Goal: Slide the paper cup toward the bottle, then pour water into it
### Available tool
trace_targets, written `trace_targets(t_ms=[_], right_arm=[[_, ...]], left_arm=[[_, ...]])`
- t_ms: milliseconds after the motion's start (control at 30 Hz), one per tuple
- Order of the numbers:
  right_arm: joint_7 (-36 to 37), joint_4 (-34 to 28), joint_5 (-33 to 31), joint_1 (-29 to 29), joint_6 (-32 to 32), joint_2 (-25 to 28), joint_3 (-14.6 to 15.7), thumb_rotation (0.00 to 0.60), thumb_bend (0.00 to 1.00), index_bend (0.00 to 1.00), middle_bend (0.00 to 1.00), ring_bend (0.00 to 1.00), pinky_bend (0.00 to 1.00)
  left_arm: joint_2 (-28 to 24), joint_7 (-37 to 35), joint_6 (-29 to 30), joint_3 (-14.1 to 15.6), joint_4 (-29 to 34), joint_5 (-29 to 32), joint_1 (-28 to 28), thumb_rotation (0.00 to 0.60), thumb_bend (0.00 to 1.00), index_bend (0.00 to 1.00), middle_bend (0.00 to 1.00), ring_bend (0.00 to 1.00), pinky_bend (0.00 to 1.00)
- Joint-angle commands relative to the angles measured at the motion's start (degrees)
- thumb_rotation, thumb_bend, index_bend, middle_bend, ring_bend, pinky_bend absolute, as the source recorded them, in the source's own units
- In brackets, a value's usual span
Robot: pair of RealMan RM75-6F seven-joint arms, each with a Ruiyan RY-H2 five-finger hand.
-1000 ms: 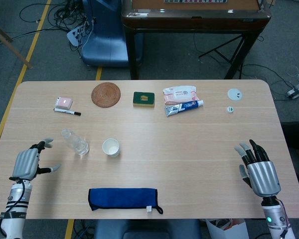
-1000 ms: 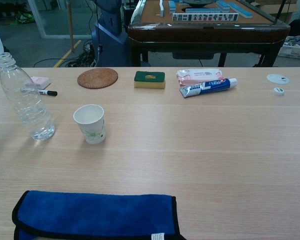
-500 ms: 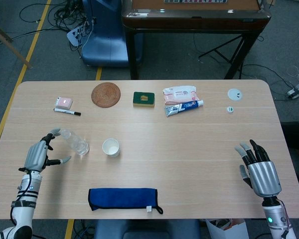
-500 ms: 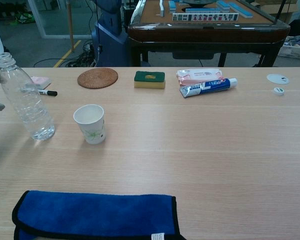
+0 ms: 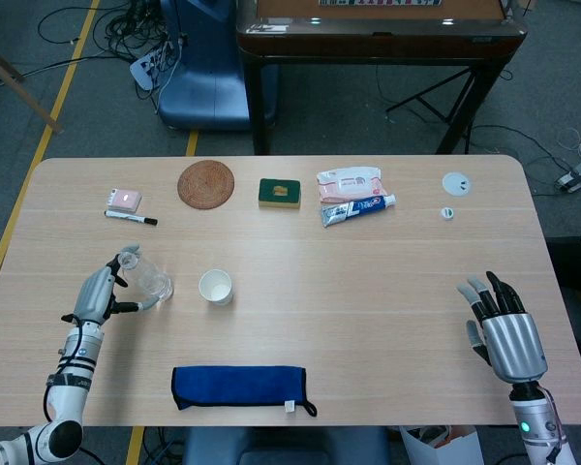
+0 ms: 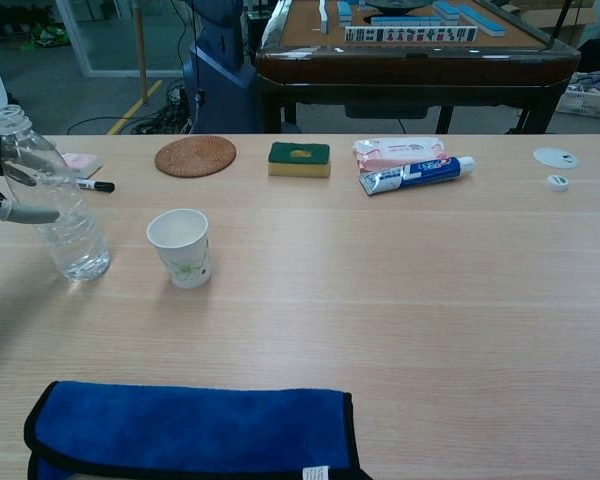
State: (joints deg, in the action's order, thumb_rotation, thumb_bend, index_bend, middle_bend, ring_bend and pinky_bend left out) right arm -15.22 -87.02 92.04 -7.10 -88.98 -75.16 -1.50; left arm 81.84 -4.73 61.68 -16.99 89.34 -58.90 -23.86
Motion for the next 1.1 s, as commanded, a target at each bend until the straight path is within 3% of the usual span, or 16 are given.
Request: trace_targets(t_ms=[33,700,1100], right_arm=[[0.1,0.1,-0.1,0.0,0.2,0.0,-0.1,0.600,0.52,0.23,0.18,0.04,0.19],[0.5,0.3,-0.4,0.1,1.1,0.0,-0.6,0.600,0.52,0.23,0.18,0.04,0.19],[1.0,0.1,-0.3,0.1,1.5,0.2,-0.7,0.600,0.52,0.23,0.18,0.04,0.19]], left_arm=[[1.5,-1.7,-0.9,-0.3,-1.7,0.6,-0.7,0.600,0.00,0.14,0.19,0.20,0.38],[5.8,-12.0,-7.1,-2.8,-7.9,4.8,-2.3,0.600,0.00,0.12,0.19,0.20,0.34],[8.8,-12.1,-7.6,-2.4,-12.0,4.7,-3.5,0.600,0.00,0.15,0.19,0.20,0.34]])
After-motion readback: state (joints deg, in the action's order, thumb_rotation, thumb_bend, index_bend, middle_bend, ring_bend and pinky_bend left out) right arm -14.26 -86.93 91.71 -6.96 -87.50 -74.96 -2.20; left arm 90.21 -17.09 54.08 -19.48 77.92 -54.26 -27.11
